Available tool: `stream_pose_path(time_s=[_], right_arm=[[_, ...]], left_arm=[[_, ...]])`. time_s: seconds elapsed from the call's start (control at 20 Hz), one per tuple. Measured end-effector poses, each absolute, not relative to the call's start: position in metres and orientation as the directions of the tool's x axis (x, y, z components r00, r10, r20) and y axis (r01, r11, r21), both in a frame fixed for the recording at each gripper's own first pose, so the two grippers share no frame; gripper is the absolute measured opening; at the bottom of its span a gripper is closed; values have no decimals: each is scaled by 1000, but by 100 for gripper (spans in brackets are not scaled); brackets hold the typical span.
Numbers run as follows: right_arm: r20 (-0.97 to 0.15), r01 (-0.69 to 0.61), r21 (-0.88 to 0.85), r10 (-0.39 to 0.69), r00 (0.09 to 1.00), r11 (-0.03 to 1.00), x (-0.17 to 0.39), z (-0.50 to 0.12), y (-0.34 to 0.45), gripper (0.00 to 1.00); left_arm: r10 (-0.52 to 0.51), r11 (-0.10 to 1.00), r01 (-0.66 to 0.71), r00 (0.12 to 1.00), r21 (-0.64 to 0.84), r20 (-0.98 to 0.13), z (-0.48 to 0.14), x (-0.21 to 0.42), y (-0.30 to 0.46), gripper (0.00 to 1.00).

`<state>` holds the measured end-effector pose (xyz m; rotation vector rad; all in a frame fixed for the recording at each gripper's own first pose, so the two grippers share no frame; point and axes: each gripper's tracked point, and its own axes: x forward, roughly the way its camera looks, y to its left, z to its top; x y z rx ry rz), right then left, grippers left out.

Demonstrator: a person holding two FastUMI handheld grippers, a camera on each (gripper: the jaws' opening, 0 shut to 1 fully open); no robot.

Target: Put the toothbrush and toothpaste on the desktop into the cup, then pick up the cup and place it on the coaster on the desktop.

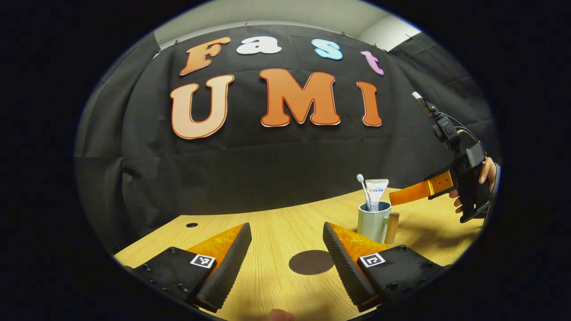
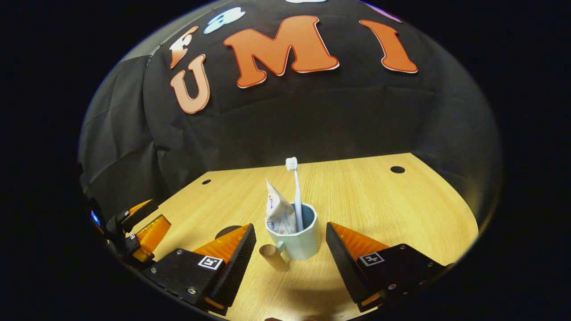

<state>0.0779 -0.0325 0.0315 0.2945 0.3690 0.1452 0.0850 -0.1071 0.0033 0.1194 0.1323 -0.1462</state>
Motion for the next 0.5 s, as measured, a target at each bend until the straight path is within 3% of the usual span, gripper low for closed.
stream_pose_path(time_s=[0.2,0.35,0.5], right_arm=[[-437,-69,389,250,864,919,75,21,-8,95],[-494,-15,314,177,851,949,83,5,-17,95],[-564,21,327,177,807,945,83,-9,-12,94]], left_arm=[[-133,984,147,982,103,-135,2,82,-98,100],[-123,987,135,984,92,-127,4,81,-87,100],[-109,989,120,986,82,-127,2,79,-78,100]])
